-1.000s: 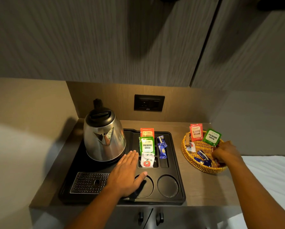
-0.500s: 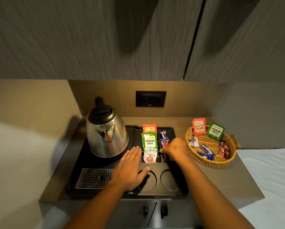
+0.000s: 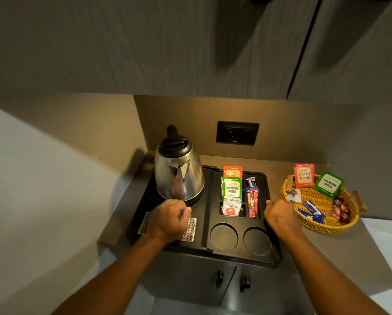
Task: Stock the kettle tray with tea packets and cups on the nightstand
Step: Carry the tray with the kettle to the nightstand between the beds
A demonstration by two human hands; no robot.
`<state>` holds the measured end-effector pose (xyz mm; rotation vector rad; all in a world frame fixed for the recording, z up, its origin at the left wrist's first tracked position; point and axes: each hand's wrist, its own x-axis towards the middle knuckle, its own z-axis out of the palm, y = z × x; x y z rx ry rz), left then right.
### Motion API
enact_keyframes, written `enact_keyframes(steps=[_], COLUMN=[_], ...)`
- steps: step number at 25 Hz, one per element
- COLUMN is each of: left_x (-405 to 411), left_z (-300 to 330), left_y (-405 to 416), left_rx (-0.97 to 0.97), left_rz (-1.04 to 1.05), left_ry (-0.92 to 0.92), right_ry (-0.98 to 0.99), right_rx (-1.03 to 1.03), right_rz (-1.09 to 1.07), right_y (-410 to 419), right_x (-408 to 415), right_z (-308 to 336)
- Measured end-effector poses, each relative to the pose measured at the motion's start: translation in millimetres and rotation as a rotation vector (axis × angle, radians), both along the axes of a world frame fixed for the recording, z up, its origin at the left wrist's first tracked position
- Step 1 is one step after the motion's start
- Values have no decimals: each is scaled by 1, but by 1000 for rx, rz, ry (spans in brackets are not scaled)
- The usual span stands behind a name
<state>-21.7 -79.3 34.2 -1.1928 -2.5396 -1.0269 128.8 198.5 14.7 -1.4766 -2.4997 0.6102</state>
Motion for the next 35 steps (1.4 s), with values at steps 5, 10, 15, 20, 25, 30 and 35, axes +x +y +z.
enact_keyframes(steps=[5, 10, 15, 20, 25, 30, 35], left_x=[-92, -128, -135, -131, -136, -125, -71], left_z=[15, -9, -21, -15, 15, 65, 99], left_y=[-37, -20, -20, -23, -31, -27, 12], left_rx=[-169, -665, -614, -591, -551, -734, -759], left_rz=[482, 434, 406, 416, 374, 275, 223], left_ry=[-117, -421, -319, -287, -204, 33, 113], right_ry=[54, 50, 53, 41, 57, 139, 166], right_rx=[2, 14, 25, 29, 54, 125, 134], right_rz=[-30, -113, -127, -115, -145, -170, -307], right_y=[-7, -7, -3, -8, -15, -15, -5], right_x=[-7, -12, -20, -20, -25, -9, 64], right_z=[-9, -16, -21, -17, 17, 56, 78])
